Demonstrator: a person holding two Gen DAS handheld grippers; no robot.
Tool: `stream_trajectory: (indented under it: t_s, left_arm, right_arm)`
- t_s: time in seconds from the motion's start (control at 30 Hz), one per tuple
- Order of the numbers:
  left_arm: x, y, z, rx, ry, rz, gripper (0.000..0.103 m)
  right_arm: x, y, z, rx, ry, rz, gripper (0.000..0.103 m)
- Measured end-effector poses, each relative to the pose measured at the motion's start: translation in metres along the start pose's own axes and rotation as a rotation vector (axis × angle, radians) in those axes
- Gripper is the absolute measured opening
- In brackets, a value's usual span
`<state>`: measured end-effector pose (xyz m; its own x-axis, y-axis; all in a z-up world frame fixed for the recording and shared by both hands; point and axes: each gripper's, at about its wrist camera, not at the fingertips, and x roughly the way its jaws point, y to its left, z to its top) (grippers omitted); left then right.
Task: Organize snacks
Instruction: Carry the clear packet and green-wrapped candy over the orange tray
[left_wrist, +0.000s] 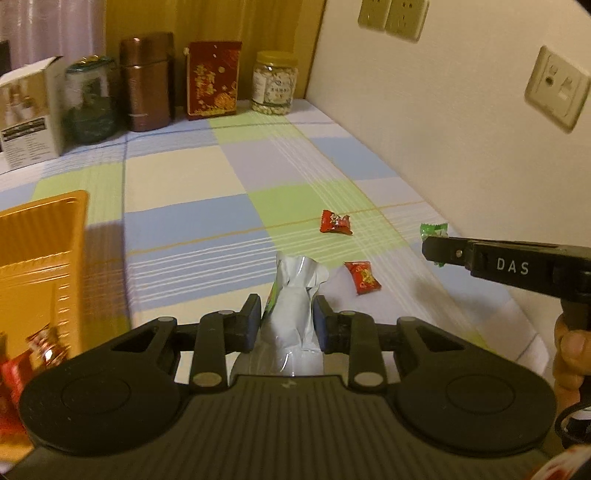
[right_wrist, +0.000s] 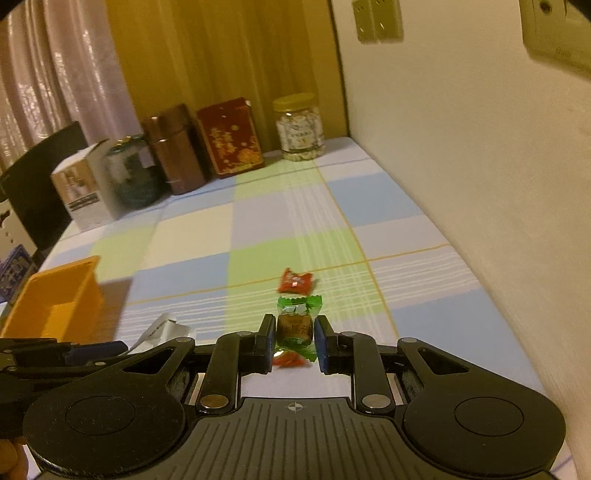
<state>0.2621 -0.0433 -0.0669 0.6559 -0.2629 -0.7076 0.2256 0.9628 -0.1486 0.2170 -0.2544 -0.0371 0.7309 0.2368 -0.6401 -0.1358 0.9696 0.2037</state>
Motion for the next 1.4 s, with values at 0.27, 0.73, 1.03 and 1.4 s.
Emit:
stream_trajectory:
  t_s: [0.27,0.73,1.03,1.4]
  left_arm:
    - [-0.058,0.003,-0.01,-0.041,-0.048,0.0,0.027]
    - [-0.131,0.027,-0.027,-0.085,-0.115,0.046,0.027]
    - [-0.166,0.056,-0.041,-0.127,-0.145,0.096,0.027]
    - [-0.192,0.093,-0.05,-0.175,-0.156,0.159,0.027]
  right_arm:
    - [-0.04,0.034,-0.009,0.0,-0.007,0.015,0.023]
    - [-0.085,0.101,-0.031,-0.089,-0.018,0.044,0.023]
    - [-0.091,0.142,-0.04,-0.149,-0.018,0.088,0.023]
    - [-0.08,0.186,-0.045,-0.211,-0.002,0.15,0.023]
